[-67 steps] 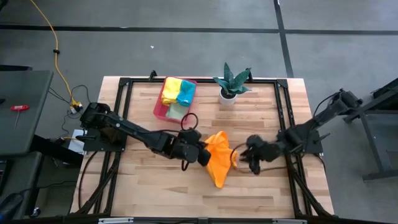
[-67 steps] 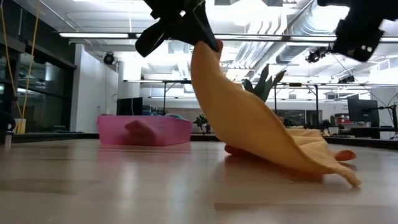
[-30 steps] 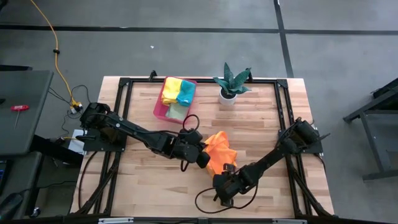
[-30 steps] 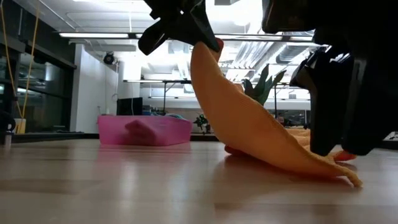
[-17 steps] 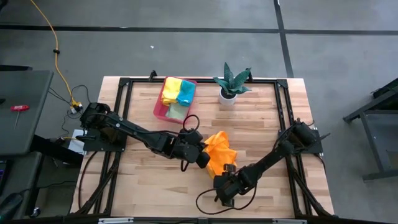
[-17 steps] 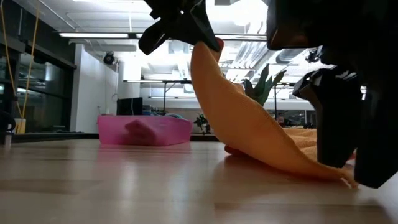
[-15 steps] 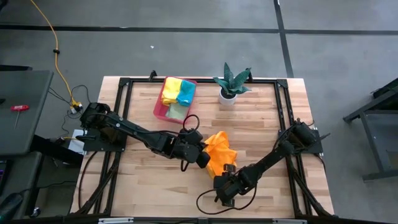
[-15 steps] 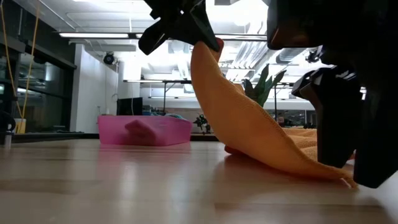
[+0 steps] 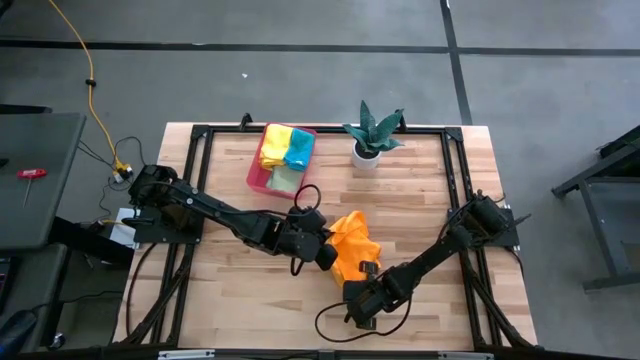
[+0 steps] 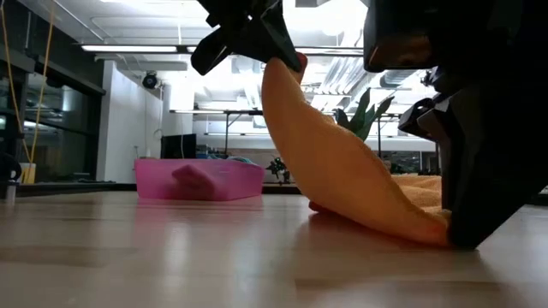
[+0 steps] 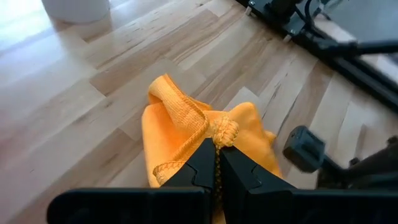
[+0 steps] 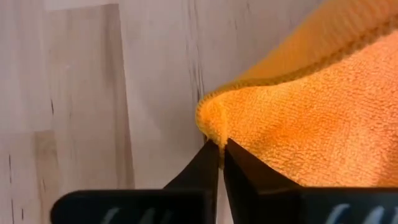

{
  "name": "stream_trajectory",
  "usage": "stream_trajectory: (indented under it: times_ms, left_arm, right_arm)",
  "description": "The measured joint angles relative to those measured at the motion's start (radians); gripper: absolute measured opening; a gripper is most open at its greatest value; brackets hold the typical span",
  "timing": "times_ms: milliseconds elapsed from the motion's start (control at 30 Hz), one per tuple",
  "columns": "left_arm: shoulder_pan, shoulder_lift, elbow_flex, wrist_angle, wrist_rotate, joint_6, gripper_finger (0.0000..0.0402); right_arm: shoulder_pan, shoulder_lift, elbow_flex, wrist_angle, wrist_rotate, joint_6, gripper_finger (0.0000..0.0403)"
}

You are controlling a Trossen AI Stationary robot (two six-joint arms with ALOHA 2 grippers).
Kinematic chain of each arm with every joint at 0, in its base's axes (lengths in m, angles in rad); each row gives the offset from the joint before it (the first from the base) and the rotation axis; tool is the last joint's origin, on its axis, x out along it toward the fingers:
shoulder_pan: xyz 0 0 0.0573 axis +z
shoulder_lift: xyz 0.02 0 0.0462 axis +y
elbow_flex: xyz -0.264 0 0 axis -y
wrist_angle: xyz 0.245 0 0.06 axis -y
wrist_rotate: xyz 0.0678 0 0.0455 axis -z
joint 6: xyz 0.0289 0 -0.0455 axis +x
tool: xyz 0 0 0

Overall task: Fold microfiber towels
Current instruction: Fold the orange microfiber cloth

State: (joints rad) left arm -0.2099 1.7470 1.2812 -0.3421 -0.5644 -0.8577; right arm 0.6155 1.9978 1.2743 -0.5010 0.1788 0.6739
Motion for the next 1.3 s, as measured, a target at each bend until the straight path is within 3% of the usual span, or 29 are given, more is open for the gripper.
stream_trajectory:
  times_ms: [167, 333, 533, 867, 1100, 1300]
  left_arm:
    - [0.028, -0.052, 0.000, -0.087, 0.000, 0.057, 0.0001]
    - [0.065, -0.157, 0.001, -0.202, -0.030, 0.092, 0.0001]
    - [0.089, -0.283, -0.001, -0.295, 0.021, 0.085, 0.0001]
    - [0.093, -0.501, 0.023, -0.287, -0.007, 0.051, 0.0001]
    - [0.151, -0.540, 0.108, -0.285, -0.062, 0.155, 0.0001]
    - [0.238, -0.523, 0.132, -0.189, -0.061, 0.274, 0.0000]
  right_arm:
    - [0.003, -0.073, -0.002, -0.144, -0.012, 0.003, 0.0003]
    - [-0.003, -0.243, -0.002, -0.319, 0.070, -0.011, 0.0001]
    - [-0.114, -0.510, -0.002, -0.302, 0.111, -0.104, 0.0001]
    - [-0.317, -0.871, -0.002, -0.276, 0.176, -0.236, 0.0000]
    - [-0.433, -0.989, 0.055, -0.228, 0.187, -0.346, 0.0000]
    - [-0.497, -1.004, 0.165, -0.410, 0.192, -0.424, 0.0000]
